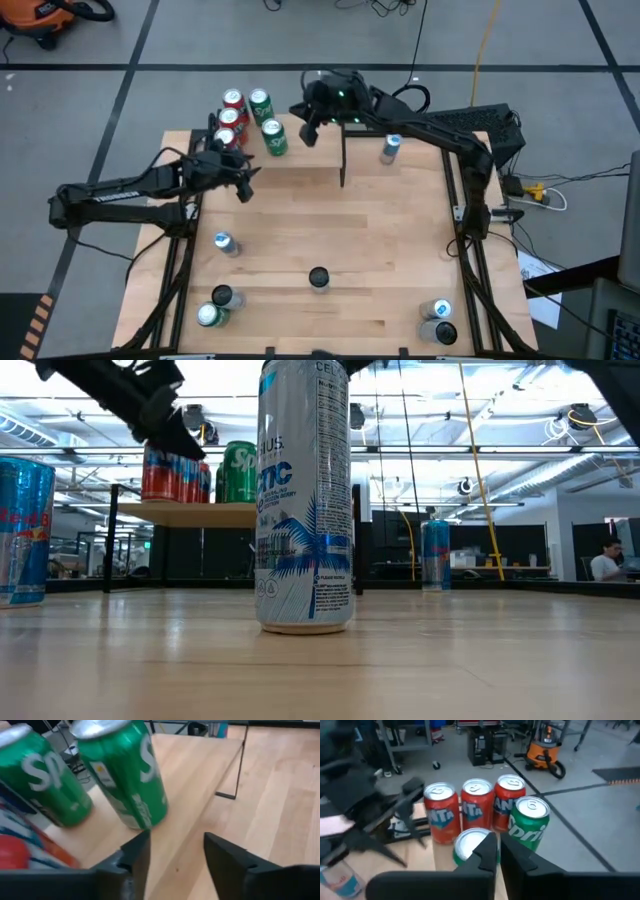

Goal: Place canned beverage on shelf
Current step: Put the middle right green soda can on the shelf

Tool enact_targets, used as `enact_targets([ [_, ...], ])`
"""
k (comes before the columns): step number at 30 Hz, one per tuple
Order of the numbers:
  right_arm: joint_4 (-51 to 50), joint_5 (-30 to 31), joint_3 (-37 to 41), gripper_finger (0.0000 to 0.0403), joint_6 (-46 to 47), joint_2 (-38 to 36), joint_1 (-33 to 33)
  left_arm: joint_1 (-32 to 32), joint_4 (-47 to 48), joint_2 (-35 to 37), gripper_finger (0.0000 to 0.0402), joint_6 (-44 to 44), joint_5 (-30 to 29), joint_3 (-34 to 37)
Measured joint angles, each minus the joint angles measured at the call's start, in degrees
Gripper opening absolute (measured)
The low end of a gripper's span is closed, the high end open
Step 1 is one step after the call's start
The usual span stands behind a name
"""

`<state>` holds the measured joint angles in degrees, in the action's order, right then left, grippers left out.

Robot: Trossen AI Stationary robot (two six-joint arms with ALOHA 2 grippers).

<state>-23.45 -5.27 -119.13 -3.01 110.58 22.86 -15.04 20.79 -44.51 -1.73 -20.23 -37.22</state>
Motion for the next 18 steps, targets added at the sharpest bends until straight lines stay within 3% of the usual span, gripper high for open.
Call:
enact_targets([
  [9,2.39,-2.98,-3.3,0.0,1.35,5.66,2.41,0.61,-5.01,-0.1,0.0069,1.46,0.2,5.56],
  [18,2.76,-8.45,-3.44,0.0,2.27,7.61,3.53,0.61,-5.87,0.01,0.001,1.41,0.46,5.52],
])
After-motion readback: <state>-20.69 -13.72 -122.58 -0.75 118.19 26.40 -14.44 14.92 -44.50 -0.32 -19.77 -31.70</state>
